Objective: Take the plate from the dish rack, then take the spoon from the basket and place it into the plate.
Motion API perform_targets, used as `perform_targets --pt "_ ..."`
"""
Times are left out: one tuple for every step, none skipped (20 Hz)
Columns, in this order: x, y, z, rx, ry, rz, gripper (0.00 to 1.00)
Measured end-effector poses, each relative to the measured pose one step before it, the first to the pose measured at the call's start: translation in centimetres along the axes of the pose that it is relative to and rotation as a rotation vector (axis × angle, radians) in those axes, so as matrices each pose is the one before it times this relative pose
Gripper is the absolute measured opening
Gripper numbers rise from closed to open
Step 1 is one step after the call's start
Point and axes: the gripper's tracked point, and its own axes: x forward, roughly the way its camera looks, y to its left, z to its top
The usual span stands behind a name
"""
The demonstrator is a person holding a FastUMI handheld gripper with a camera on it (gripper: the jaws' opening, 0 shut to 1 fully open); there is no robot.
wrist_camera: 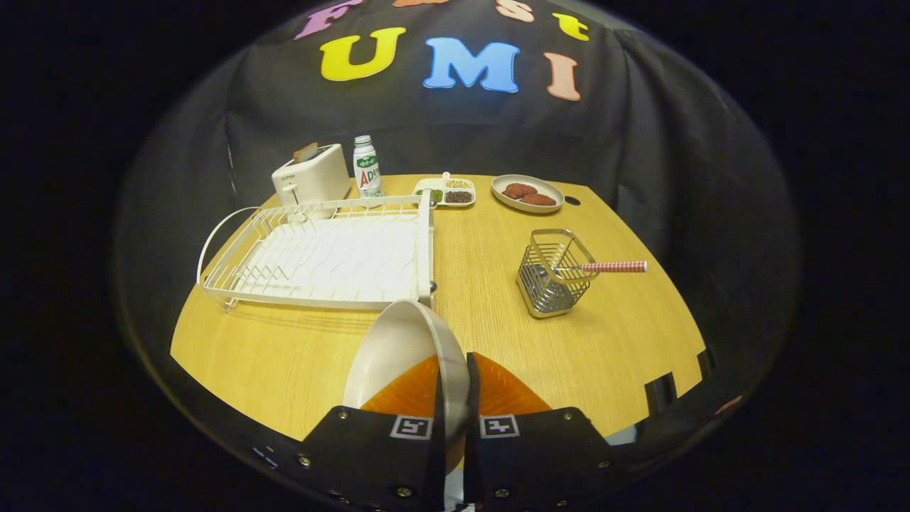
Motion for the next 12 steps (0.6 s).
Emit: perform_targets --pt "0.172 -0.103 -0.325 0.03275 0.00914 0.01323 0.1" --pt "0.431 -0.14 -0.437 0.03496 0.00961 0.01394 0.12" --pt "0.446 -0.248 -0.323 0.02927 0.01173 0.01086 0.12" --pt "0.655 -0.27 -0.642 0.00977 0.0173 -0.00459 0.14" --pt "0.871 -0.968 -0.591 -0.01575 0.02533 -0.03248 0.2" --pt "0.461 -0.575 -0.387 -0.02049 0.01165 -0.01643 0.22" --pt "0.239 -0.009 0.043 -0.00815 0.00248 0.00696 0.23" --pt "0.23 0.044 -0.158 -0.00534 0.0017 0.00472 0.23" --pt "0.21 -0.004 -0.099 -0.00249 0.00504 0.00528 0.24" --pt "0.051 -0.303 -0.057 -0.00365 0.0002 -0.00931 0.24" --pt "-0.075 -0.246 0.246 0.00015 -0.00442 -0.00639 0.24" --pt "-0.08 -0.175 0.082 0.00161 -0.00654 -0.00326 0.24"
